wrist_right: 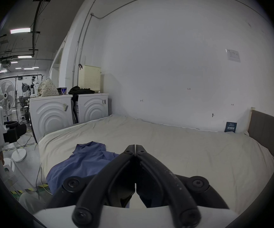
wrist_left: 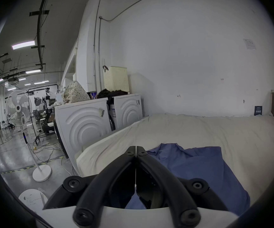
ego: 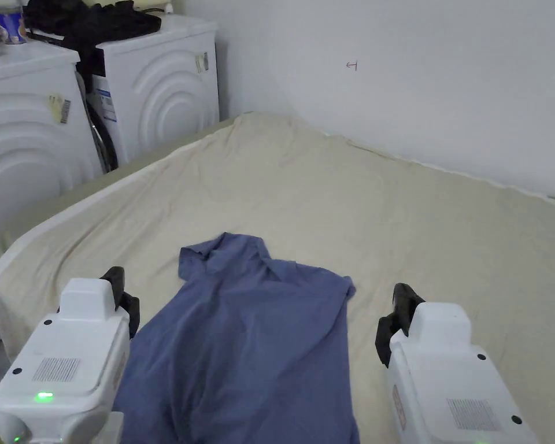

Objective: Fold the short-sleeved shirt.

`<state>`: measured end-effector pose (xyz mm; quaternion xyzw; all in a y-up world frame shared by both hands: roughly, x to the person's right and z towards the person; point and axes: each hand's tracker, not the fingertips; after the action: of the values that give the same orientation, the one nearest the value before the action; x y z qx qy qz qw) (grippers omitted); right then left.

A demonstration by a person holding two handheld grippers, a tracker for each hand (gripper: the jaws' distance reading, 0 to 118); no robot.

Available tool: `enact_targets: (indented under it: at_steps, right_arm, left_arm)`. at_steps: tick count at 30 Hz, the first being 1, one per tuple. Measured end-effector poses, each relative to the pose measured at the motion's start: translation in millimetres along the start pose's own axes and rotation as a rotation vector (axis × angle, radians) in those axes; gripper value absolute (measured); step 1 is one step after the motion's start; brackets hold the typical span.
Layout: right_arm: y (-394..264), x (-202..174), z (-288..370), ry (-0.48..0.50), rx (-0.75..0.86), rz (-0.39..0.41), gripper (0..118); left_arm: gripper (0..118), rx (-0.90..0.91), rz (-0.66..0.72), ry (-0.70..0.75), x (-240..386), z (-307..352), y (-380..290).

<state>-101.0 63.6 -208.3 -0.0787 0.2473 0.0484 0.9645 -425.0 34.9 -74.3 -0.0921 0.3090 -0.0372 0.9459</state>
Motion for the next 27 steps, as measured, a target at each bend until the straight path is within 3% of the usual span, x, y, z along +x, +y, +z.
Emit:
enact_targets:
  at_steps: [6, 10, 13, 15, 21, 23, 25, 27]
  right_arm:
    - [-6, 18, 3, -0.026, -0.016, 0.008, 2]
    - [-15, 42, 8, -0.081, -0.037, 0.004, 2]
    - [-22, 62, 10, -0.126, -0.060, -0.004, 2]
    - [-27, 75, 11, -0.157, -0.077, -0.009, 2]
    - [-44, 109, 15, -0.239, -0.128, -0.023, 2]
    - [-50, 119, 18, -0.262, -0.145, -0.033, 2]
    - [-55, 128, 20, -0.283, -0.159, -0.042, 2]
    - [-59, 135, 22, -0.304, -0.175, -0.044, 2]
  left_arm:
    - [4, -0.187, 0.052, -0.185, 24, -44, -2]
    - [47, -0.311, 0.159, -0.295, 54, -74, -8]
    - [100, -0.444, 0.178, -0.316, 80, -106, -18]
    - [118, -0.529, 0.189, -0.329, 99, -124, -28]
    - [113, -0.758, 0.191, -0.292, 152, -161, -56]
    - [106, -0.812, 0.187, -0.288, 167, -171, -71]
    - [86, -0.869, 0.155, -0.295, 180, -182, -89]
    - [85, -0.885, 0.038, -0.269, 195, -176, -100]
